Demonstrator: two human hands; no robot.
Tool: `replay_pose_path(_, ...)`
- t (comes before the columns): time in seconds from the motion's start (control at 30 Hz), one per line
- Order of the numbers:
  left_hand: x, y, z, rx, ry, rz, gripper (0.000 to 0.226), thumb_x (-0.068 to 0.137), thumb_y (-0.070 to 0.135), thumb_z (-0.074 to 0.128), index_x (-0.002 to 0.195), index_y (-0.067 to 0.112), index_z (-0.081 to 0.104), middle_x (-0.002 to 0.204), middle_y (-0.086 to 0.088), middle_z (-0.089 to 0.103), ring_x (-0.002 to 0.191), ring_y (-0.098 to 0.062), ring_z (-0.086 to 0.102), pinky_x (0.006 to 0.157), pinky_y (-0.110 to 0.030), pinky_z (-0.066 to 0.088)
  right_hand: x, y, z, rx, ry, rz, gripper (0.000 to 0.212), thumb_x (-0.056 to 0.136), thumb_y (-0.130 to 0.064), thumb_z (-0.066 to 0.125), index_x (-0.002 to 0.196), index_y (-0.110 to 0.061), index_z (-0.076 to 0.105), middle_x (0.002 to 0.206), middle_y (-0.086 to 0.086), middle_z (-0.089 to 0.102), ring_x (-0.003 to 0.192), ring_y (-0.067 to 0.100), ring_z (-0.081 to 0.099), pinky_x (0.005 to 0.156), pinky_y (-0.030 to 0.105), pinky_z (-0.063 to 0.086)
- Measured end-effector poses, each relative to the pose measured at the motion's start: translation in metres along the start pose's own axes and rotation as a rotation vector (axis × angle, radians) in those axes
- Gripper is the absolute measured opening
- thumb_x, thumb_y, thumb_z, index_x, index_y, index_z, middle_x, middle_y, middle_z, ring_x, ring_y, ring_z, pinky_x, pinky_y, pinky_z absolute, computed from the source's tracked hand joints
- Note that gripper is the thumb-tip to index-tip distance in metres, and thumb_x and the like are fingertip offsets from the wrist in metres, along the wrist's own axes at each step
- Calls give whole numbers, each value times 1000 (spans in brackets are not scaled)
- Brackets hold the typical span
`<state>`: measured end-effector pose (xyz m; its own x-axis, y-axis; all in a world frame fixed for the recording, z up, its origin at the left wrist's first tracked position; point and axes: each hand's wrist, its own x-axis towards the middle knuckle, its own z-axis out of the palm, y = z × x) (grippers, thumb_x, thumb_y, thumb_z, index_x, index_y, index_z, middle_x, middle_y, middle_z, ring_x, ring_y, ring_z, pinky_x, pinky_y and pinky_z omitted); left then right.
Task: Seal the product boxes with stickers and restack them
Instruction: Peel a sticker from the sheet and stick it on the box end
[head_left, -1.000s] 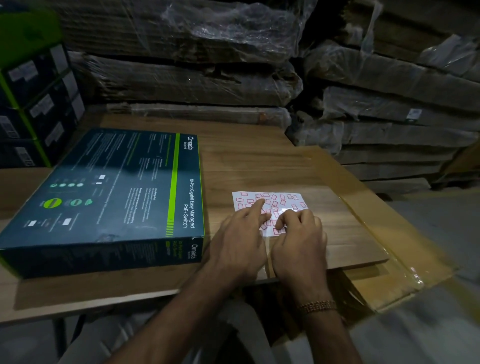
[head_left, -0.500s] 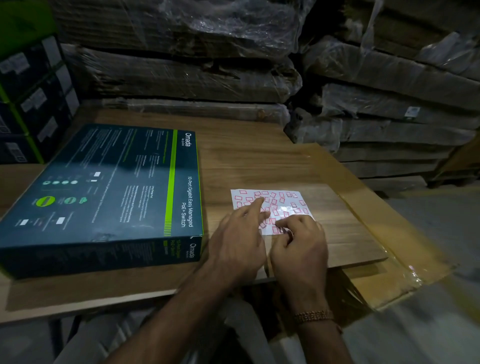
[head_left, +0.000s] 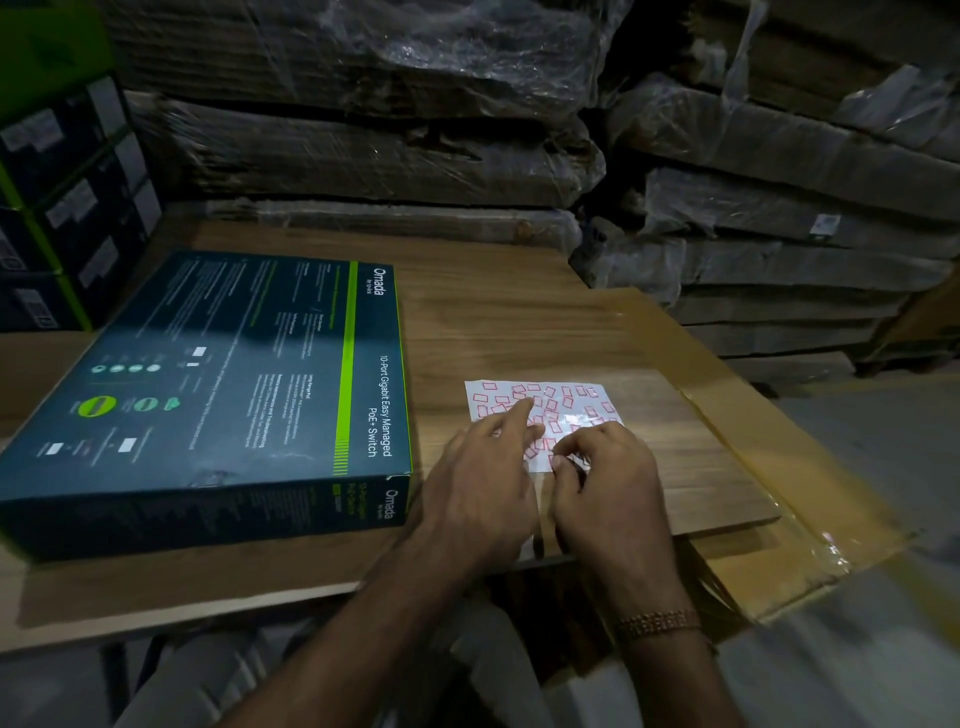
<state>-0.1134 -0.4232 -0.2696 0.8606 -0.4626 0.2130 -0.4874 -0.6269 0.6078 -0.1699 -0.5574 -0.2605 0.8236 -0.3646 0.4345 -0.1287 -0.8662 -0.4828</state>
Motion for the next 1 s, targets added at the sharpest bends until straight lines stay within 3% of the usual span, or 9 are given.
replay_pose_path(0.1, -1, 0, 0, 6, -1, -20, 78, 93, 15, 53, 167, 27, 29, 154, 13, 56, 145, -18, 47, 118, -38, 41, 6, -5, -5, -41, -50, 30, 9, 91, -9, 73, 88, -18, 74, 99, 1, 68, 101, 24, 63, 89, 44, 54)
replay_pose_path(0.2, -3, 0, -1, 23, -5, -27, 71, 88, 26, 42, 158, 38, 40, 152, 10, 56, 137, -22, 54, 113, -43, 46, 10, -9, -9, -73, -86, 72, 11, 92, -10, 71, 88, -20, 73, 101, -1, 65, 104, 24, 61, 91, 45, 54)
replay_pose_path(0.33, -3, 2, -2, 66, -13, -12, 65, 89, 26, 42, 152, 36, 48, 150, 6, 56, 135, -24, 54, 113, -42, 45, 8, -16, -10, -183, -104, 70, 12, 101, -20, 60, 105, -20, 71, 113, 1, 60, 111, 23, 54, 94, 44, 50)
replay_pose_path(0.43, -2, 3, -3, 68, -24, -23, 68, 86, 29, 37, 153, 35, 50, 154, 3, 54, 139, -24, 52, 116, -41, 42, 4, -17, -8, -242, -103, 44, 17, 104, -26, 54, 116, -22, 65, 119, 1, 56, 114, 22, 51, 96, 43, 45)
replay_pose_path(0.57, -3, 6, -7, 81, -42, 3, 65, 94, 16, 52, 155, 36, 52, 162, -5, 48, 150, -23, 43, 124, -35, 34, 5, -14, -6, -288, -138, 61, 20, 106, -28, 49, 121, -22, 62, 124, 3, 53, 117, 23, 48, 97, 43, 41)
replay_pose_path(0.8, -4, 6, -7, 75, -41, -3, 72, 79, 27, 32, 143, 34, 63, 157, -3, 55, 149, -24, 45, 118, -37, 42, 1, -11, -2, -286, -139, 65, 18, 109, -27, 42, 117, -24, 59, 123, 1, 51, 114, 21, 45, 97, 42, 40)
replay_pose_path(1.0, -4, 6, -7, 134, -74, 10, 76, 82, 29, 29, 152, 36, 56, 164, 5, 50, 155, -18, 36, 124, -35, 34, -4, -4, 0, -185, -68, 27, 4, 104, -24, 54, 104, -27, 57, 112, -2, 51, 103, 21, 46, 84, 40, 36)
